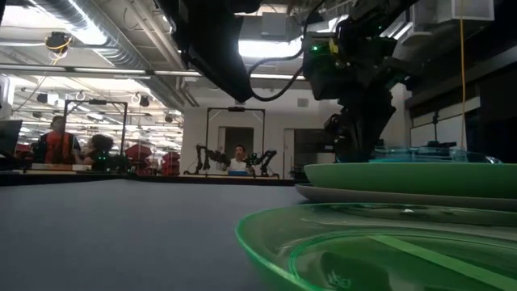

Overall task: Stack plastic plates
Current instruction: Stack the blue plate on top of the blue plate

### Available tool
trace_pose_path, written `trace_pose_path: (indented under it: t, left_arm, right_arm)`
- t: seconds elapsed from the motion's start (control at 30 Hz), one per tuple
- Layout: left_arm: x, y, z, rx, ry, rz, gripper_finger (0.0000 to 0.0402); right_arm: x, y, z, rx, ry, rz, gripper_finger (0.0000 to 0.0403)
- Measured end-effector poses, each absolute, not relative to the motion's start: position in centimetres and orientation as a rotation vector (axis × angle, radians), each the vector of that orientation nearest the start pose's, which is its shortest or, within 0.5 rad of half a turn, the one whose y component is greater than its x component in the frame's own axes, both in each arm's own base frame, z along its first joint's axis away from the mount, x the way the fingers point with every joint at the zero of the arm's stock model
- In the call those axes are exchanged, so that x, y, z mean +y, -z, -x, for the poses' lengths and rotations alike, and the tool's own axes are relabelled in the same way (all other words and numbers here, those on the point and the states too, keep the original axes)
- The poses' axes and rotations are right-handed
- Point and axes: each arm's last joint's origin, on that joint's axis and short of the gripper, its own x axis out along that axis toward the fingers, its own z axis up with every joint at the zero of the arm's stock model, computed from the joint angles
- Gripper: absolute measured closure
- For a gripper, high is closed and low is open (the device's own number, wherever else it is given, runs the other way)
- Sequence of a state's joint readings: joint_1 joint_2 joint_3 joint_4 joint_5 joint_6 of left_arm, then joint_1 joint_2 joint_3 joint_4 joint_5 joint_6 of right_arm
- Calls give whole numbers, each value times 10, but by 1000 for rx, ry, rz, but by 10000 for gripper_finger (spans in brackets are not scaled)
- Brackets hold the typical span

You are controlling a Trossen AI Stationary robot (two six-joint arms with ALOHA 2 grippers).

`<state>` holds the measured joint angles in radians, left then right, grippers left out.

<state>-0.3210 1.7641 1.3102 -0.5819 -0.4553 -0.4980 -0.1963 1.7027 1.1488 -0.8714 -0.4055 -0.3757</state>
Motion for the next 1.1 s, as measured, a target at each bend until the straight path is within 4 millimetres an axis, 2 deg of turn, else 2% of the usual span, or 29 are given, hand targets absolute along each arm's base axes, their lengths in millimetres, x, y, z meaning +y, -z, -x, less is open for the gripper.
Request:
trace_pose_path:
  t: [0.73, 1.1]
  left_arm:
    - [-103, -228, -351, 890, -364, 89, 328]
    - [-103, -228, -351, 890, -364, 89, 328]
  right_arm:
    - [-49, -194, -303, 1315, -427, -89, 400]
    - [-49, -194, -303, 1315, -426, -91, 337]
